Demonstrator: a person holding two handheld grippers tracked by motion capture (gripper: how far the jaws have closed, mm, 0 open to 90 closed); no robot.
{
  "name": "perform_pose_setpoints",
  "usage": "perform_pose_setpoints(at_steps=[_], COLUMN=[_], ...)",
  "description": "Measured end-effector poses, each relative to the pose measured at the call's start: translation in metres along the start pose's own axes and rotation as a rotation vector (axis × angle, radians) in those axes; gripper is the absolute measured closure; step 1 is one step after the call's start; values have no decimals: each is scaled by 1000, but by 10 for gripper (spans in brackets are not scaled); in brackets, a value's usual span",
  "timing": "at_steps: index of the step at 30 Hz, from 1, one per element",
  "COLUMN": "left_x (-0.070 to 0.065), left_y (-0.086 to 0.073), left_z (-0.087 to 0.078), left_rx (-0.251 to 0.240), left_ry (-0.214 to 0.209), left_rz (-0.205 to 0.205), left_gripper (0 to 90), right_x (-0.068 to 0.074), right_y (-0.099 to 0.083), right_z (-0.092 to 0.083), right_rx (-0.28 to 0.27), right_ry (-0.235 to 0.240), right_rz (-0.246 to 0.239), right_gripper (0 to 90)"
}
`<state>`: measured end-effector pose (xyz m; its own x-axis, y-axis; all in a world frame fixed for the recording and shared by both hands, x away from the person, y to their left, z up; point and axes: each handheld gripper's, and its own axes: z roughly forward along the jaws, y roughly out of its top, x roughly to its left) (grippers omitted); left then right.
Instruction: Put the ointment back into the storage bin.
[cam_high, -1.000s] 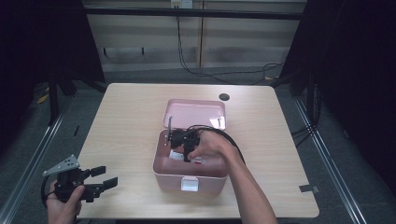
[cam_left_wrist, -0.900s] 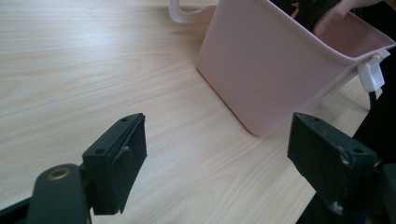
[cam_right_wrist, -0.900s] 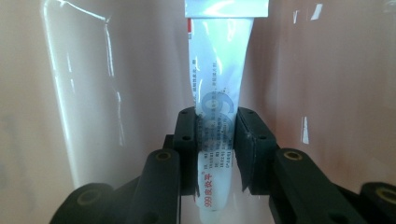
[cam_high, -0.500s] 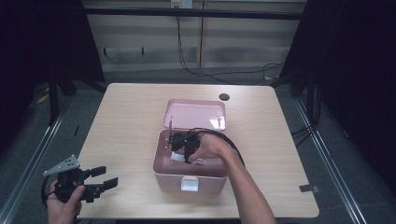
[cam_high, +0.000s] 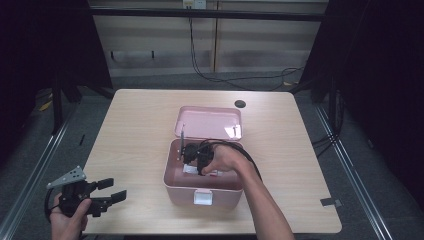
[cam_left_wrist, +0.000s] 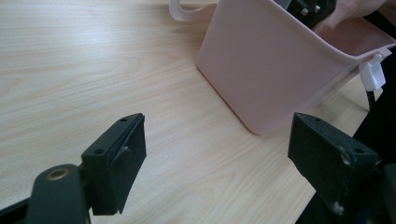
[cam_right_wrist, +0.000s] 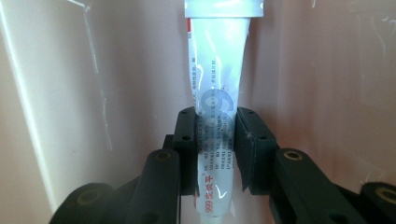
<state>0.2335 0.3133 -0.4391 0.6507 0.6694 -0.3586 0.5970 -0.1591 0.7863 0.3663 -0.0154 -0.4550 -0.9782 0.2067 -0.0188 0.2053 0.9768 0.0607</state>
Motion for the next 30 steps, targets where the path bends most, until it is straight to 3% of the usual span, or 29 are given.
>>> perform_pose_setpoints(at_steps=[16, 30], left_x=[0, 0], left_y=[0, 0], left_z=[0, 0], left_rx=[1, 5], left_ry=[1, -2], left_rz=[-2, 0], left_gripper=[190, 191], right_x=[0, 1], right_y=[-1, -6], right_z=[0, -11], right_rx=[-7, -39], right_ry=[-26, -27], right_rz=[28, 67], right_gripper=[706, 625])
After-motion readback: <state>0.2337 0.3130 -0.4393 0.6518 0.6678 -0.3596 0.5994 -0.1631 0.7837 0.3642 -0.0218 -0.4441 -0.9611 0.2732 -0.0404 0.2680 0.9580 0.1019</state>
